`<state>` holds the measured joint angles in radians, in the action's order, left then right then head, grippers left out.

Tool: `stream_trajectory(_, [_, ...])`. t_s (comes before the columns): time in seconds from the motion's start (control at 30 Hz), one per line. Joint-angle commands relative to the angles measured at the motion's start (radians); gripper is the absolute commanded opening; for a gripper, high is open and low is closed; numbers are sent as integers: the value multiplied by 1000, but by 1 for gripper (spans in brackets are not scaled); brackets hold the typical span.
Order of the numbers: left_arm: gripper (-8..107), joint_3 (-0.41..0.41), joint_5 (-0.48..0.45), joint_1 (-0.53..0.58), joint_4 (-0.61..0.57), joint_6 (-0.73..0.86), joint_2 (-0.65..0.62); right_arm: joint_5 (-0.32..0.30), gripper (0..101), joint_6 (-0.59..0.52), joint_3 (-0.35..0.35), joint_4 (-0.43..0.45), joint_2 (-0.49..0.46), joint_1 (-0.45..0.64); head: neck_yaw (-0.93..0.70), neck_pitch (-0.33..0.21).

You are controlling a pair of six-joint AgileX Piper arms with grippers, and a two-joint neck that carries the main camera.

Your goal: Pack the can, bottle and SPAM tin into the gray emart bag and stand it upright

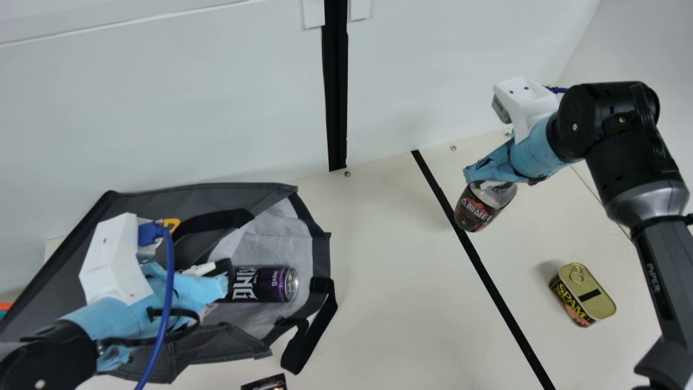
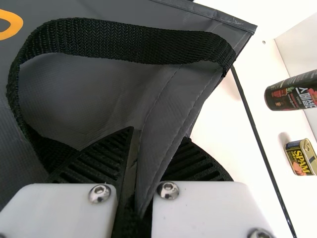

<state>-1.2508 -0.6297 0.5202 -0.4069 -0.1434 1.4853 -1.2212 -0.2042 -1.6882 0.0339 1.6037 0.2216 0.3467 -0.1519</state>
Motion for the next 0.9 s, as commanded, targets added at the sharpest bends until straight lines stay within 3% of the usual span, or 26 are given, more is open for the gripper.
stream_trajectory(0.0, [-8, 0, 0, 0, 0, 0, 0, 1, 0, 5, 14, 1, -11, -25, 2, -23])
stream_trajectory(0.43, [-8, 0, 0, 0, 0, 0, 0, 1, 0, -14, 112, 3, -90, -151, 2, -23])
stream_trajectory(0.87, [-8, 0, 0, 0, 0, 0, 0, 1, 0, -169, 190, -64, -161, -204, 2, -23])
